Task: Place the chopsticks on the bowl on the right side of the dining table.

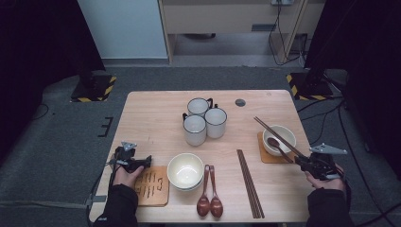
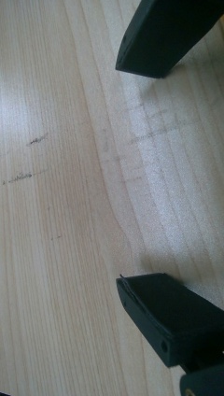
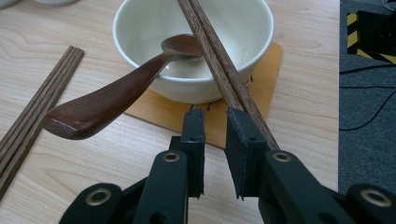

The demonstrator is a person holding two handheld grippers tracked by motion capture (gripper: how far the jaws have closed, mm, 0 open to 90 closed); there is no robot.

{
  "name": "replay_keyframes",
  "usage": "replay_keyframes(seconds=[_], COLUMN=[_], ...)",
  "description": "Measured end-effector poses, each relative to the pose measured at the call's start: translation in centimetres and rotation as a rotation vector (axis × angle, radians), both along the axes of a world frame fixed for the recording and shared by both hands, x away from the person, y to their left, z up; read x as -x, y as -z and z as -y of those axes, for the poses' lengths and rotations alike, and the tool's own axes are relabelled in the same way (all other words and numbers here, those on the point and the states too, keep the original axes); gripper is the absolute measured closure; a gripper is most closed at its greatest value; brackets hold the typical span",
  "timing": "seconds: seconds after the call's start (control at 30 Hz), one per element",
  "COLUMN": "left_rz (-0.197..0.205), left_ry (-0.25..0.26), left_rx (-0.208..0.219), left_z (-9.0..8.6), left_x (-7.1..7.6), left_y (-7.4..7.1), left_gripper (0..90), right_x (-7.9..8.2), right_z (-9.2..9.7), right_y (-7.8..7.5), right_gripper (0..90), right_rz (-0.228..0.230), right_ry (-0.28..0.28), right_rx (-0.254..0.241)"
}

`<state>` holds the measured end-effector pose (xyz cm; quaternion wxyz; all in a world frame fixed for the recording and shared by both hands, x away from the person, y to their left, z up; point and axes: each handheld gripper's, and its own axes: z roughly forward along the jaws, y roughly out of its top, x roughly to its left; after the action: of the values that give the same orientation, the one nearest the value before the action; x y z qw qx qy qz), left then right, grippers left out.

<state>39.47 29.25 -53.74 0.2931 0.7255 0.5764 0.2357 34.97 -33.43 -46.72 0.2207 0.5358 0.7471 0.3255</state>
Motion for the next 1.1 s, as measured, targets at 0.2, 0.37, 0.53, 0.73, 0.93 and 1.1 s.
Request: replay_keyframes(seconds=[0.2,0.37,0.53,0.73,0.93,1.1], left_rz=[0.0,0.0,0.0,0.0,0.0,0.0], left_ry=[0.0,0.0,0.0,0.0,0.0,0.0], left_rx=[0.0,0.0,0.0,0.0,0.0,0.0], left_z=[0.0,0.0,0.0,0.0,0.0,0.0], left_x=[0.0,0.0,0.0,0.0,0.0,0.0], left_y=[0.0,0.0,0.0,0.0,0.0,0.0], left_gripper=[0.0,0.0,0.0,0.0,0.0,0.0], right_x=[-0.1,-0.2,-0.3,-0.4,-0.2,-0.5], right_z=[0.2,0.3,0.4,0.4,0.3,0.1], right_y=[0.1,0.2,0.3,0.2,-0.7,-1.6], right_gripper=[75.2,73.5,71.8,70.1,68.8,65.6], right_rz=[0.003,0.006,0.012,0.017,0.056,0.093], right_ry=[0.005,0.009,0.016,0.003,-0.011,-0.017], right_rx=[0.004,0.012,0.01,0.0,-0.039,-0.063])
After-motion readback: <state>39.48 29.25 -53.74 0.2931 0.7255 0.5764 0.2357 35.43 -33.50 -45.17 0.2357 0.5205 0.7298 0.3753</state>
